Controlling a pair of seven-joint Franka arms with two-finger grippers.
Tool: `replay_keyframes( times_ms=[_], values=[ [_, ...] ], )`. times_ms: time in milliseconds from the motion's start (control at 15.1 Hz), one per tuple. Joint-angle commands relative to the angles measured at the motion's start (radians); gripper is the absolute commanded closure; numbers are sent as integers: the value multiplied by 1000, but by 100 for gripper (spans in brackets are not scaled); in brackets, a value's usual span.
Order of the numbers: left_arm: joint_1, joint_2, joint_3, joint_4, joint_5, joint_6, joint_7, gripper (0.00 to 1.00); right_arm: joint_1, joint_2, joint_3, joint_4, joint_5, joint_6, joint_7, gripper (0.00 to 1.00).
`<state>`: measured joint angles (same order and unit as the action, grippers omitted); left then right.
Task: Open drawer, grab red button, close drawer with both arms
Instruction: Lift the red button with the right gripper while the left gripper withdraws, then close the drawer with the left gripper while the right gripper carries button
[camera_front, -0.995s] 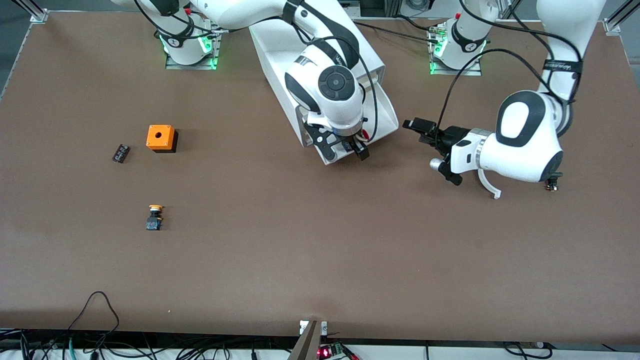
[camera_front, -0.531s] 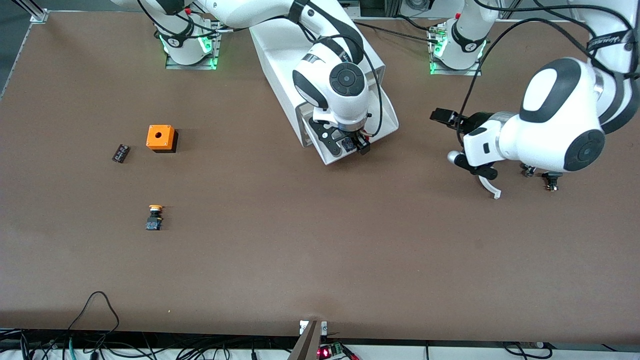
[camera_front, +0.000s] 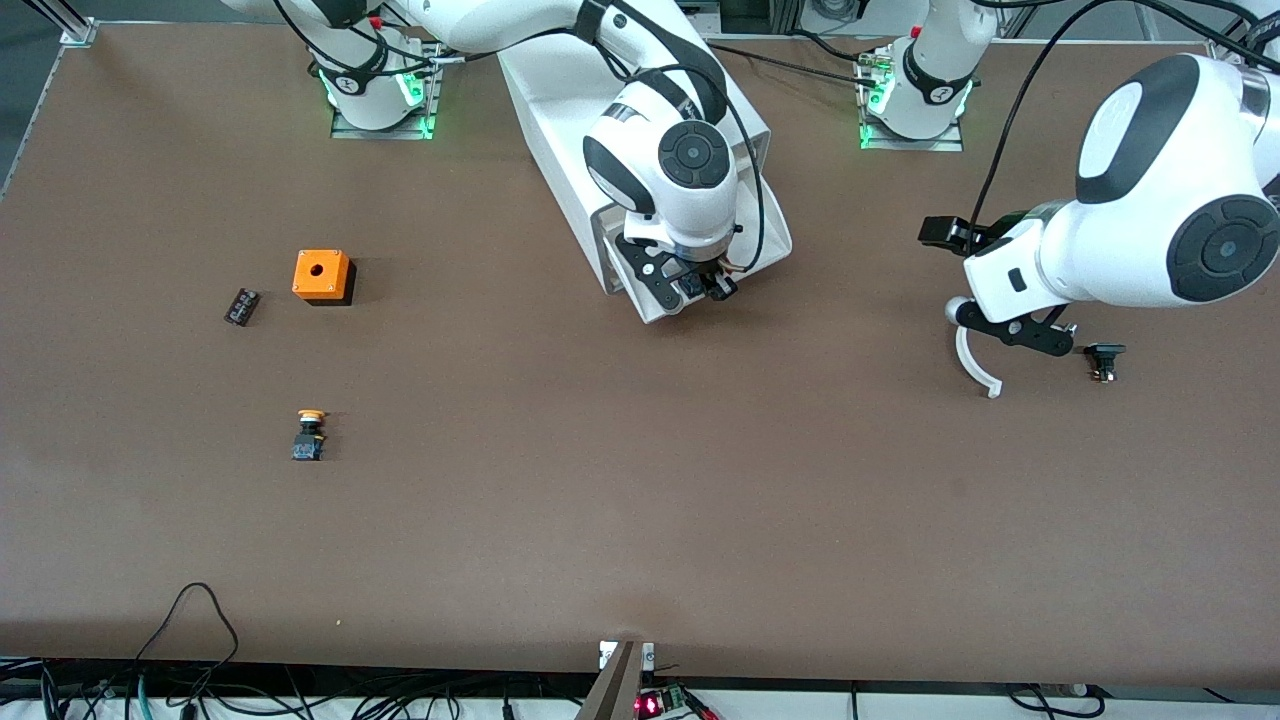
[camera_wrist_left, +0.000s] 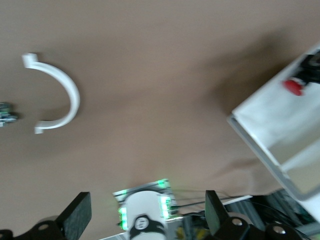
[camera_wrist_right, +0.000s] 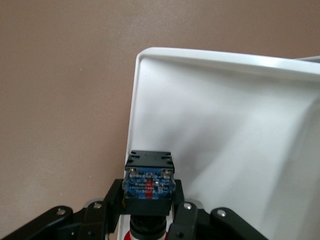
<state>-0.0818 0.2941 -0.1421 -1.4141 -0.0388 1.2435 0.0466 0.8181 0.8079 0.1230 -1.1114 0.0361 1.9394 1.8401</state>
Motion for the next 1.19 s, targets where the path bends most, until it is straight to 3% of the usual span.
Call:
replay_keyframes(
  times_ms=[0, 199, 531, 664, 796, 1128],
  values=[
    [-41, -29, -2, 18, 127, -19, -16, 0, 7, -22, -8, 30, -7, -23, 2, 79],
    [-75, -24, -1, 62, 241, -18, -8, 0, 6, -22, -11, 65, -9, -51, -2, 84],
    [-78, -4, 7, 104, 237, 102, -28, 0, -16, -56, -43, 70, -22, -68, -145, 99],
    [-78, 8, 6, 98, 226, 132, -124, 0, -65, -79, -45, 70, -21, -73, -258, 100],
    [-76, 8, 7, 58, 119, 203, -230, 0, -127, -88, -40, 70, -16, -79, -394, 100],
    [-142, 8, -4, -101, 105, 413, -499, 1, -270, -88, -36, 70, -13, -100, -744, 100]
  ],
)
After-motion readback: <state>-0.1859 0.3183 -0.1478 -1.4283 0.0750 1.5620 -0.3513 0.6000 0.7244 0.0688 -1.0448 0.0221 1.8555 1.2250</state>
